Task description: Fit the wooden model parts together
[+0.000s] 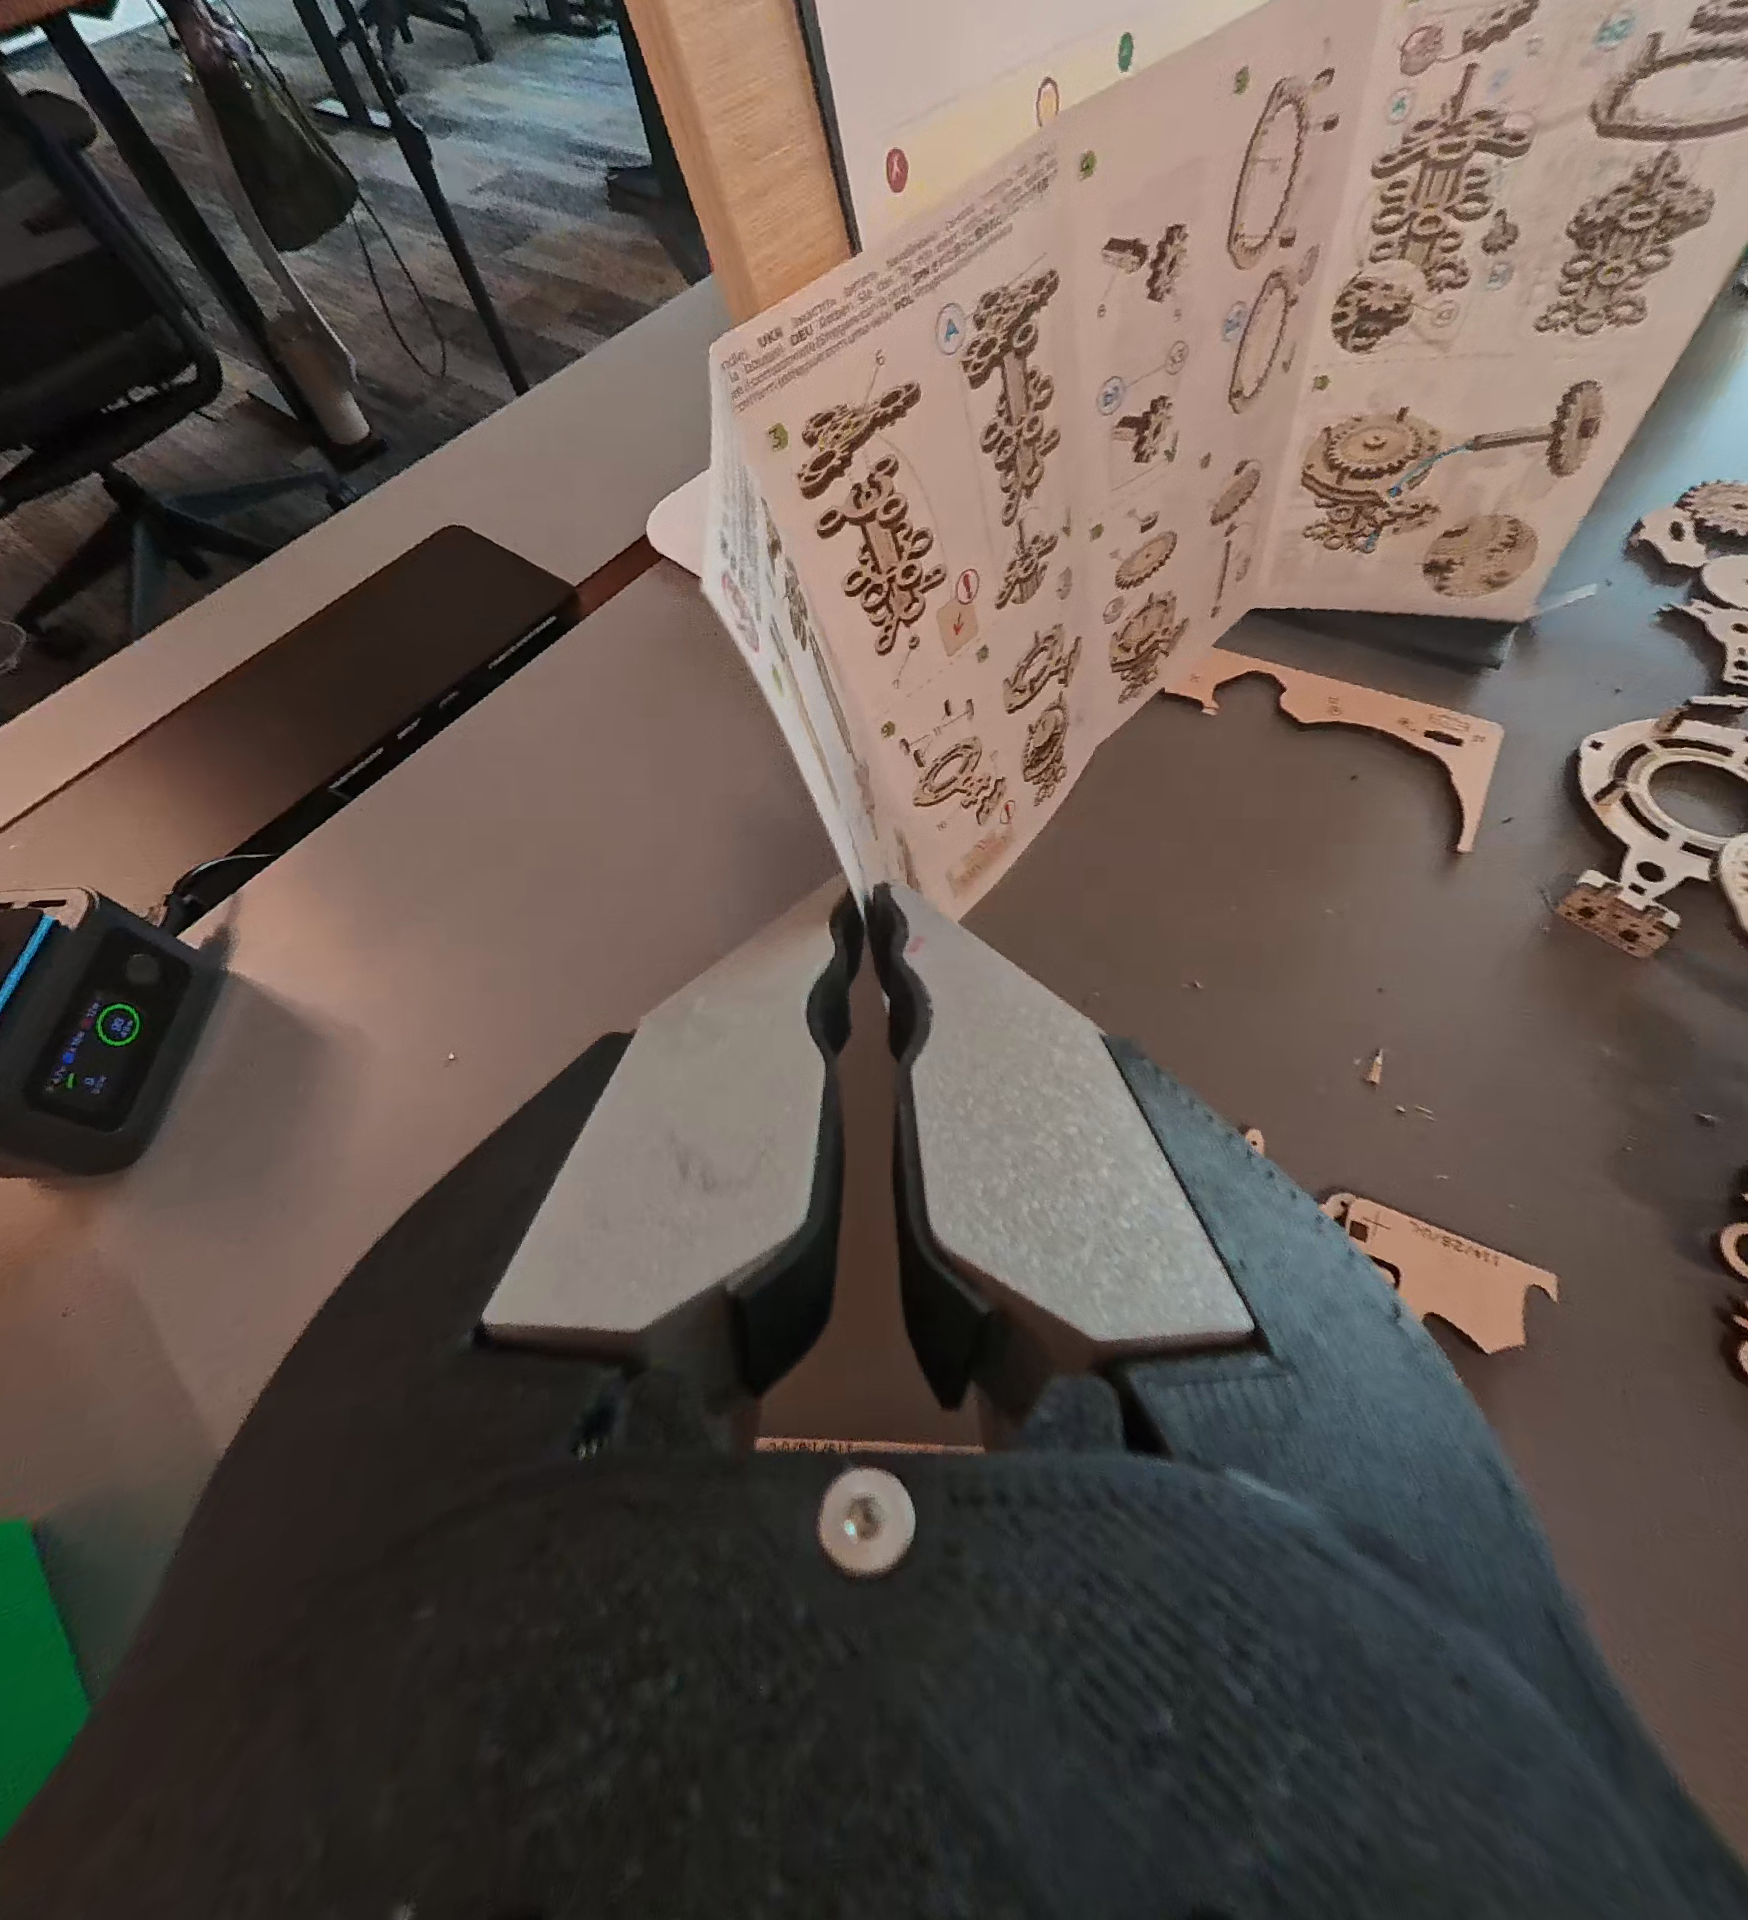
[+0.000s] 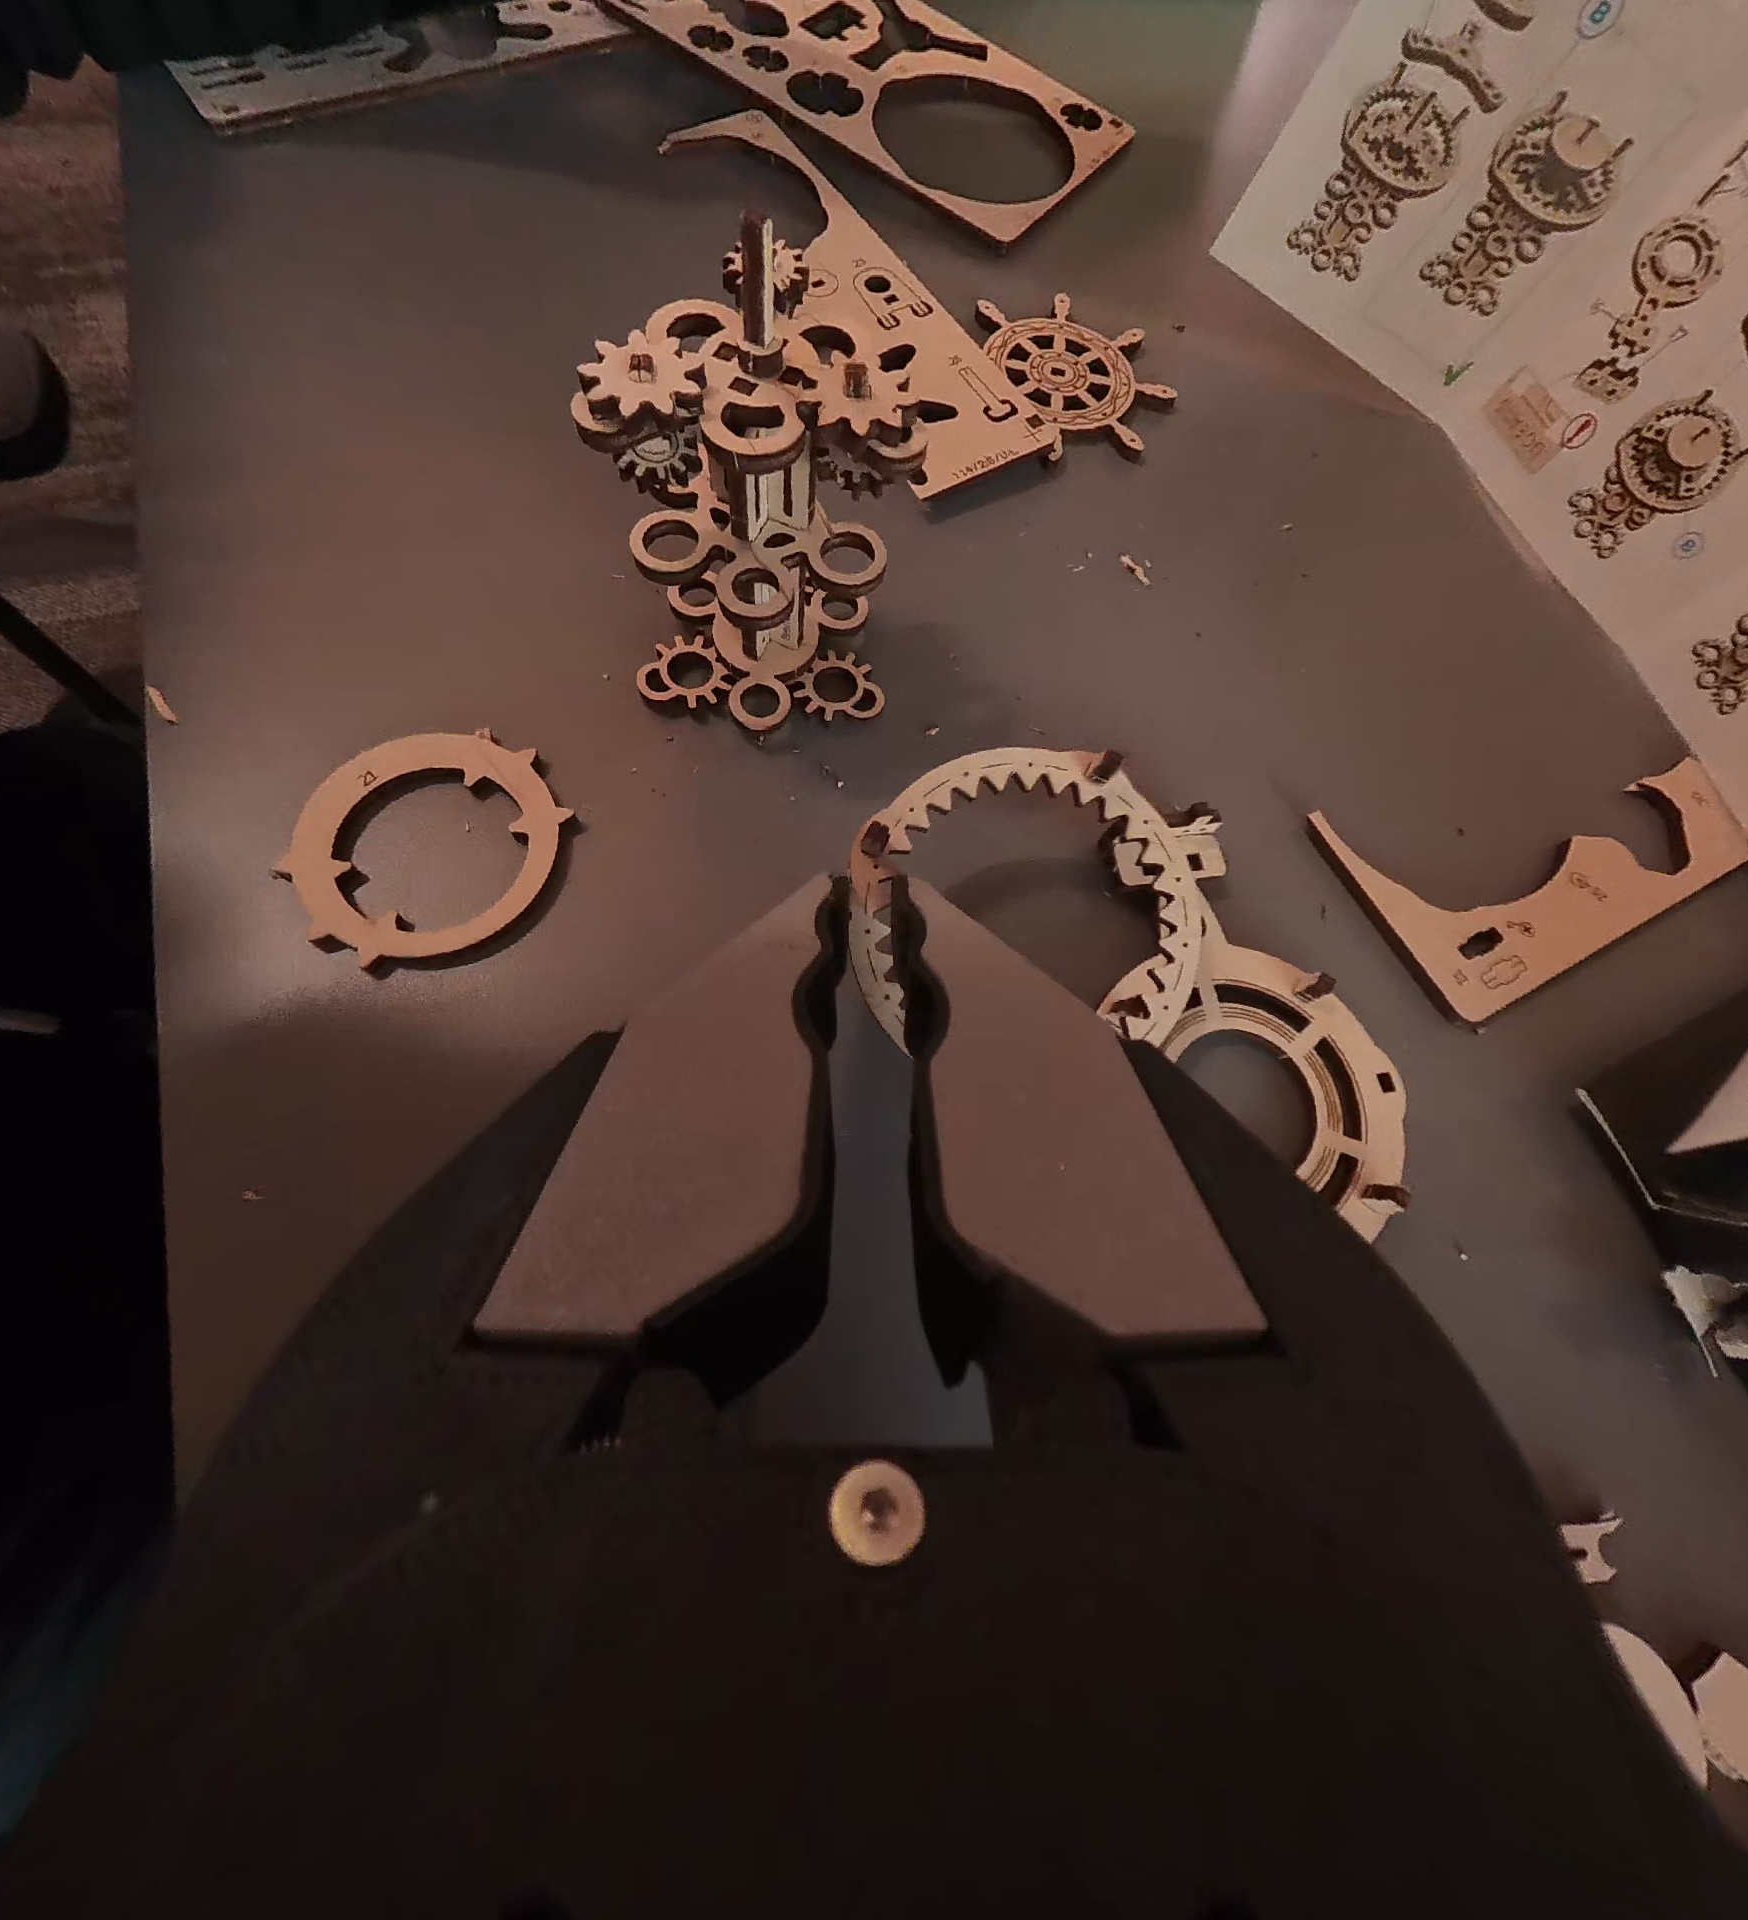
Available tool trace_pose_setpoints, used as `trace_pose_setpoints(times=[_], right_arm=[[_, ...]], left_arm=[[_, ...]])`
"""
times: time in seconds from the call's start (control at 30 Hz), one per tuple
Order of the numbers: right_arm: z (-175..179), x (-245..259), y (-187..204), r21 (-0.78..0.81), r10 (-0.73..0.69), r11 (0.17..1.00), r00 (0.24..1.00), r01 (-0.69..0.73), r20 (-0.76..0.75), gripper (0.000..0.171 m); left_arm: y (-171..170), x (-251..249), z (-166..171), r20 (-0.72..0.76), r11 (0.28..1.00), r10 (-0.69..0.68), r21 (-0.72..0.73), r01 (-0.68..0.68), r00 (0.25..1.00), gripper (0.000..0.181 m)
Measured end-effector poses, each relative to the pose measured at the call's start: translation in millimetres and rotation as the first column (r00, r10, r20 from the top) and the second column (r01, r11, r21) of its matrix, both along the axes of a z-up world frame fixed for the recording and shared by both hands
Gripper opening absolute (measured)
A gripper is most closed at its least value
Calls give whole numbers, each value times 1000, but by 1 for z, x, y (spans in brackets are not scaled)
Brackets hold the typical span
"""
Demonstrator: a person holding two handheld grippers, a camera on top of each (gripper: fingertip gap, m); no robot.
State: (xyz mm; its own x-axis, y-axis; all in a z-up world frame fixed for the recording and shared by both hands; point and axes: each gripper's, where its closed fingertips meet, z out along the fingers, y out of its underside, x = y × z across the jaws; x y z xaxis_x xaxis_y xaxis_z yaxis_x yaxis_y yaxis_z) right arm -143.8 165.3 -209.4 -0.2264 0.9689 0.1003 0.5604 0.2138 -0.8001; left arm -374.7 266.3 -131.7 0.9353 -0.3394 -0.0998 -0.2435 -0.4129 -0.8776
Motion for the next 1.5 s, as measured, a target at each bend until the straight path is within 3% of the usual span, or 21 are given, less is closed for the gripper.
trace_pose_setpoints(times=[0.43,0.6,0.97,1.13,1.33,1.5], right_arm=[[-1,-1,-5,45,36,998,999,-36,-2,4],[3,-1,-6,59,47,997,999,-46,-26,4],[59,-4,-28,112,136,987,964,-113,-229,4],[80,-15,-50,152,216,968,971,-198,-108,4],[82,-27,-61,257,225,940,974,-222,18,4],[76,-30,-64,199,216,955,975,-221,47,4]], left_arm=[[-3,0,-7,30,1000,-3,-19,4,1000,3],[-2,-1,-7,30,1000,8,-19,-7,1000,14],[-4,-4,-3,56,1000,17,-4,-17,998,15],[-6,-3,-8,68,1000,13,-16,-12,998,17],[-8,4,-9,84,1000,-9,-23,11,996,21],[-10,9,-6,83,1000,-19,-14,21,996,24]])
